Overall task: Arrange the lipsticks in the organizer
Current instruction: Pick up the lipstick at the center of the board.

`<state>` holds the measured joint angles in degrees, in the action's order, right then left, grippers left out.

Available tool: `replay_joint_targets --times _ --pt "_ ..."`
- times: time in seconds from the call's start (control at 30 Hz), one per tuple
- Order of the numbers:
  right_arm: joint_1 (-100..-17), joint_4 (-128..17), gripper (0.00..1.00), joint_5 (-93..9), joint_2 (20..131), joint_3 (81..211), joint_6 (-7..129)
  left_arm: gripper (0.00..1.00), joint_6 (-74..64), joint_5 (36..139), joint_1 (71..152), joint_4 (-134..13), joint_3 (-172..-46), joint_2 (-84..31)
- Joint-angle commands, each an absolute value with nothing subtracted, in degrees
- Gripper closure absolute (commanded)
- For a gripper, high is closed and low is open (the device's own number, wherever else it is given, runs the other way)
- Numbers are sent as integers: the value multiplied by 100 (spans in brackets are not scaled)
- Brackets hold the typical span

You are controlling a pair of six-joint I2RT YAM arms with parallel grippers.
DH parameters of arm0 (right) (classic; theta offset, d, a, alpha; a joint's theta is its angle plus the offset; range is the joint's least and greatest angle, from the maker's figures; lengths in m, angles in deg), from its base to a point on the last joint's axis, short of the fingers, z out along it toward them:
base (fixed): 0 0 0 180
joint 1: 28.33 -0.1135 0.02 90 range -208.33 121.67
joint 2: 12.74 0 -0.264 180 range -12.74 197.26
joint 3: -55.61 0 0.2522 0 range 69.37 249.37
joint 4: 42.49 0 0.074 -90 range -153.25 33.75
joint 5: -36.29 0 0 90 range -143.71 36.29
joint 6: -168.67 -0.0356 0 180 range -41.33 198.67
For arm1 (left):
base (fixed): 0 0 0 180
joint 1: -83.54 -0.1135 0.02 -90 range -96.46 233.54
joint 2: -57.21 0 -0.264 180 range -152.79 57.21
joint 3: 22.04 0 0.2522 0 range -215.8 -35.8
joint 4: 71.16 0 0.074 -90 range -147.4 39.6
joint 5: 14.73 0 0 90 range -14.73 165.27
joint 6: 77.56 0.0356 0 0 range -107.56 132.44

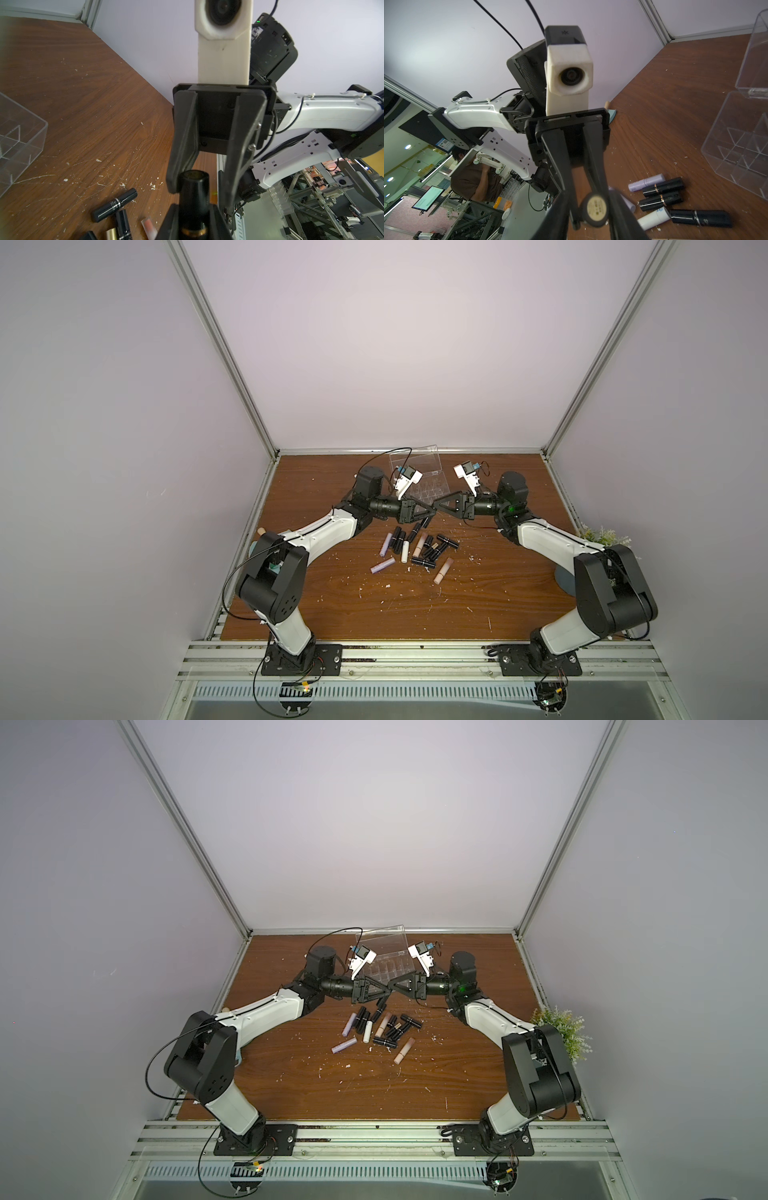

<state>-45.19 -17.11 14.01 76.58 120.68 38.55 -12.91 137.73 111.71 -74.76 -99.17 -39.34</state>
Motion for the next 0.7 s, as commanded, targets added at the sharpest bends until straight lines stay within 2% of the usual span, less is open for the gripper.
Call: replay_joint_targets --times 0.0,0.13,0.2,0.33,0.4,0.67 --pt "-4597 -1490 70 1555 7559 12298 3874 77 -1235 13645 11107 -7366 -9996 -3885" --pt "-4597 -1512 75 1555 7581 12312 3878 76 -1270 13629 11085 -7407 -9996 -3886" --pt "-4597 -1512 80 1563 7584 12312 3874 72 -1320 13618 11079 -7468 -9979 -3885" --pt "-4607 -1535 86 1555 7594 12347 3870 47 -1482 13633 11026 -7691 -9909 -3880" --pt "-4607 -1572 87 1538 7601 12372 3884 38 -1540 13628 11009 -7775 -9875 -3864" --pt "-4608 -2008 90 1310 7603 12503 4157 22 -1670 13393 10826 -7964 -9656 -3690"
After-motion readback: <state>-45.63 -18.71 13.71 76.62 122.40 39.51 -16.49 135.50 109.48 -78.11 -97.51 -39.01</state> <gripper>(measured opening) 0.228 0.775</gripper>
